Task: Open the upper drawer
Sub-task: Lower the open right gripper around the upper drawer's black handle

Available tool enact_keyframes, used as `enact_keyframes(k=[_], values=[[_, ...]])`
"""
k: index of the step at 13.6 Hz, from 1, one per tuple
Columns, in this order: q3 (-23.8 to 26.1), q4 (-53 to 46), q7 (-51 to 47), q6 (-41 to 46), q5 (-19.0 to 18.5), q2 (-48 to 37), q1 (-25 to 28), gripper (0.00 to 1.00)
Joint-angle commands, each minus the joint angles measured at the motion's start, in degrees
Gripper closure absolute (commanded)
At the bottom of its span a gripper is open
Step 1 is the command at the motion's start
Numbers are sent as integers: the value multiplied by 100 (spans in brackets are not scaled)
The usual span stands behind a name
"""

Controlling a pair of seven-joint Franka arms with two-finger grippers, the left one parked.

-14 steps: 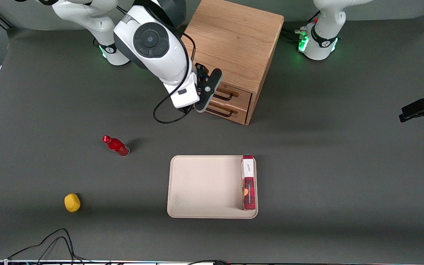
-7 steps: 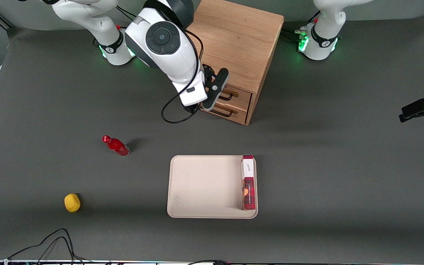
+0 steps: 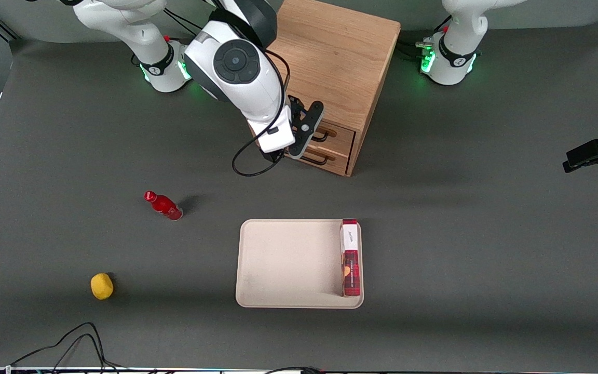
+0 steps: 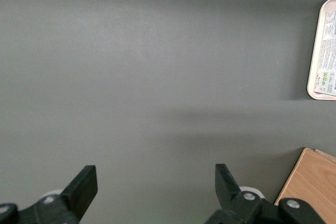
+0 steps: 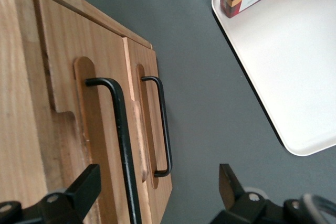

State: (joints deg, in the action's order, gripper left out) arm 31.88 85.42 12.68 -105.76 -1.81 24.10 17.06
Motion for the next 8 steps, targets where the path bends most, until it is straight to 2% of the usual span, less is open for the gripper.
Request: enact_keyframes(k=[1, 8], values=[[-15, 256, -134, -182, -197, -168, 26, 0], [-7, 537, -134, -586, -197, -168, 34, 0]])
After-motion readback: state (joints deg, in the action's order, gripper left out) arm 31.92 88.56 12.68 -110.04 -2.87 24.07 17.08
